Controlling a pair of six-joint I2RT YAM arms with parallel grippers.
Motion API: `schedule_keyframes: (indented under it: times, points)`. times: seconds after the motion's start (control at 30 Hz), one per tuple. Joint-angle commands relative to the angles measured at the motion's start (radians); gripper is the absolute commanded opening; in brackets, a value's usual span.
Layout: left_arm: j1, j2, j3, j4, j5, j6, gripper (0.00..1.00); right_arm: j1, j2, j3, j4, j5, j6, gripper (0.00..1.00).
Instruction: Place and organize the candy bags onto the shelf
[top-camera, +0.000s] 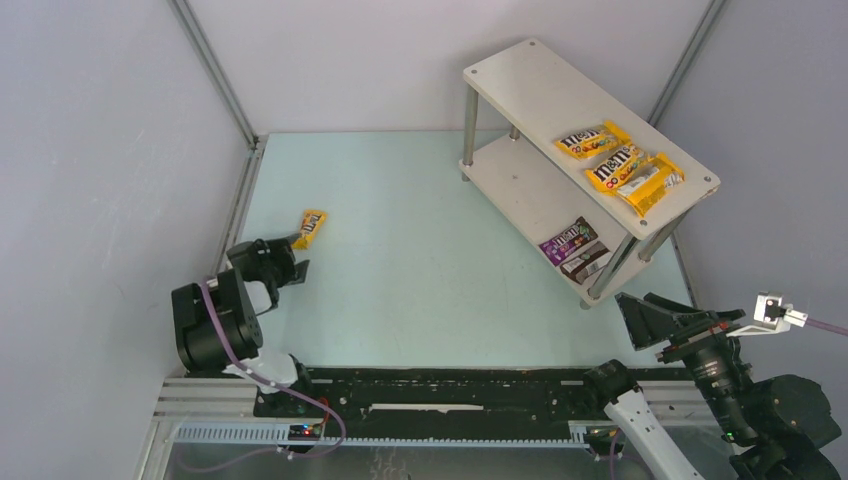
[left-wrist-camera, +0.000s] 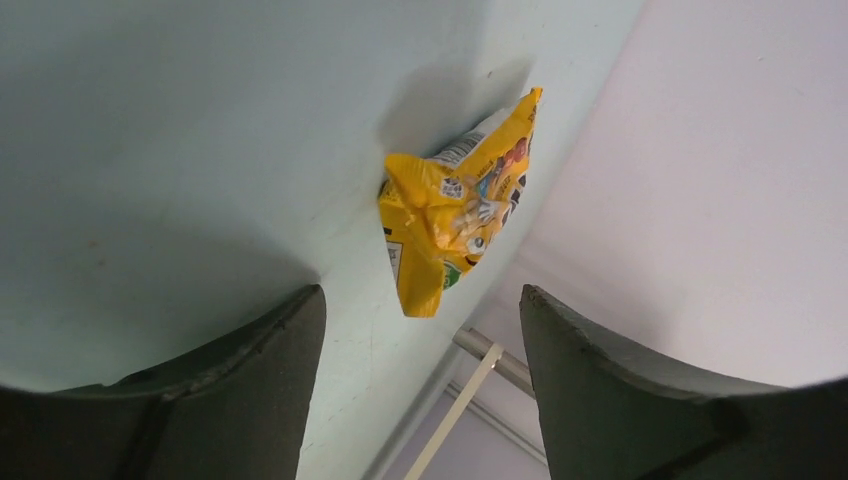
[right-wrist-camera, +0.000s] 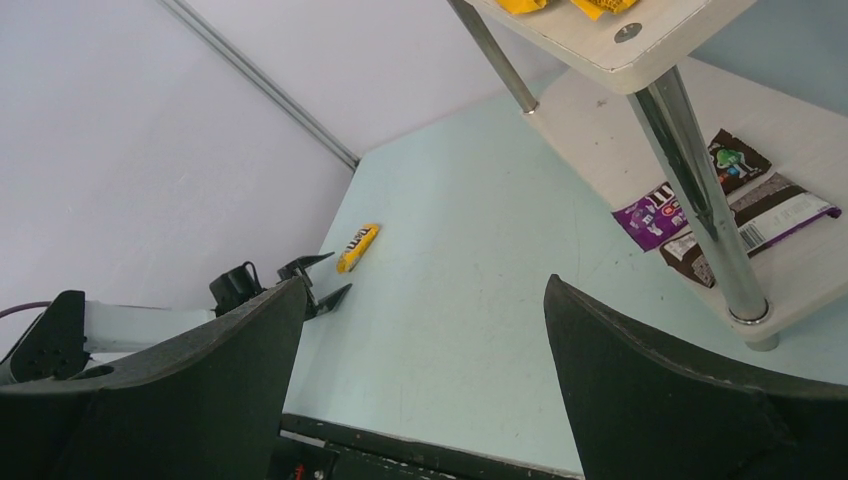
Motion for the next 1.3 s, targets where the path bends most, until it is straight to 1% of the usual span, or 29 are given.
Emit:
schedule_keyframes:
  times: [0.0,0.2,0.3,0.37,0.47,0.67,0.77,0.87,0.97,1.07,1.2,1.27]
  points:
    - [-0.011,0.032,0.062,-0.078,-0.026,0.001,0.77,0.009,0.011,0.001,0.042,-0.007,0.011,0.98]
    - [-0.046,0.120,0.088,-0.054,-0.013,-0.026,0.75,0.009,0.016,0.000,0.052,-0.013,0.023,0.98]
    - [-0.045,0.147,0.093,-0.009,-0.014,-0.035,0.70,0.008,0.012,0.001,0.053,-0.017,0.028,0.98]
    - [-0.041,0.158,0.101,0.016,-0.017,-0.030,0.64,0.009,0.011,0.001,0.050,-0.013,0.031,0.98]
    - [-0.030,0.163,0.091,0.032,-0.021,-0.029,0.50,0.009,0.008,0.001,0.051,-0.013,0.034,0.98]
    - [-0.028,0.178,0.076,0.119,0.002,-0.044,0.21,0.009,-0.002,0.000,0.041,-0.008,0.040,0.98]
    - [-0.029,0.164,0.055,0.179,0.015,-0.069,0.14,0.009,-0.011,0.001,0.038,-0.009,0.041,0.97]
    - [-0.050,0.120,0.036,0.231,0.049,-0.093,0.12,0.009,-0.021,0.006,0.028,-0.003,0.042,0.97]
    - [-0.109,0.054,0.011,0.286,0.083,-0.145,0.11,0.009,-0.015,0.020,0.015,0.008,0.032,0.98]
    - [-0.196,-0.020,0.003,0.348,0.092,-0.231,0.11,0.009,-0.008,0.028,0.009,0.015,0.023,0.98]
    - [-0.342,-0.158,0.055,0.350,0.041,-0.284,0.10,0.009,0.002,0.040,0.008,0.023,0.014,0.98]
    - [-0.445,-0.212,0.102,0.326,-0.001,-0.301,0.09,0.009,0.003,0.041,0.009,0.026,0.012,0.98]
